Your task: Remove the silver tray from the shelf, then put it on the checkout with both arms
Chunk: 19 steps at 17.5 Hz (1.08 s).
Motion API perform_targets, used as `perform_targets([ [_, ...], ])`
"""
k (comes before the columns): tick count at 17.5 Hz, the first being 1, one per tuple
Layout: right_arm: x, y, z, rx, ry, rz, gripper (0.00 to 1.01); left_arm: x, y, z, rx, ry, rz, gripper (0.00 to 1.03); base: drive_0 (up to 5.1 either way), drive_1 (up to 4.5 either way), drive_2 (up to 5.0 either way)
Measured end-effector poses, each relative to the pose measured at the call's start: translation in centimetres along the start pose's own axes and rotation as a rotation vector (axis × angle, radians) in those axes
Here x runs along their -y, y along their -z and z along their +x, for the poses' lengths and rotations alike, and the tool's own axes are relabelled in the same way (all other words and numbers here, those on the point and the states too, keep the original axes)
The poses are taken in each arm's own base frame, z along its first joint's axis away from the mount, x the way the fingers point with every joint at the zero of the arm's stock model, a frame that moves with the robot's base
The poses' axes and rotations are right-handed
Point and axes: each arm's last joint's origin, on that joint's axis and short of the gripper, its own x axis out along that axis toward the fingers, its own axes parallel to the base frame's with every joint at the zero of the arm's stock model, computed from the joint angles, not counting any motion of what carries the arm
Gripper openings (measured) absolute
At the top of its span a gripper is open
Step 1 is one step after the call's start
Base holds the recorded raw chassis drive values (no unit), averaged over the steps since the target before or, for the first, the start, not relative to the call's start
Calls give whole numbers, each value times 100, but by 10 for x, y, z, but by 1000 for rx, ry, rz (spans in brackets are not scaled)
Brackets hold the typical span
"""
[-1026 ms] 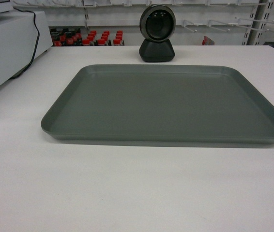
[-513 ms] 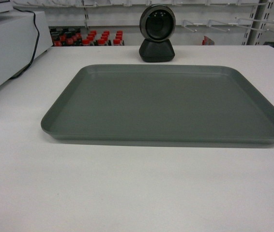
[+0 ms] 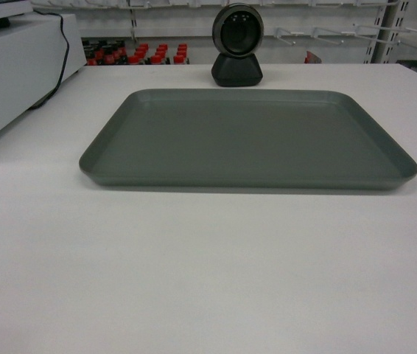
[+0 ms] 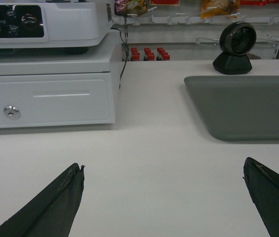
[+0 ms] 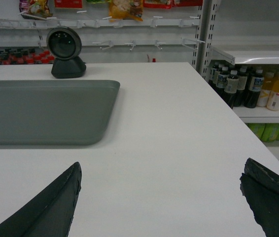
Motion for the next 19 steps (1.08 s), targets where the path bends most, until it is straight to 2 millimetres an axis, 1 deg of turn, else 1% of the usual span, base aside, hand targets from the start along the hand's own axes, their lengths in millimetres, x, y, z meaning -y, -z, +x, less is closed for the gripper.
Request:
perform_targets([
  [18, 0, 0, 0, 0, 0, 0, 98, 0, 0, 0, 0, -2, 0, 98, -2, -420, 415],
  [19, 0, 0, 0, -1, 0, 0, 98, 0, 0, 0, 1, 0, 0, 98, 0, 0, 0],
])
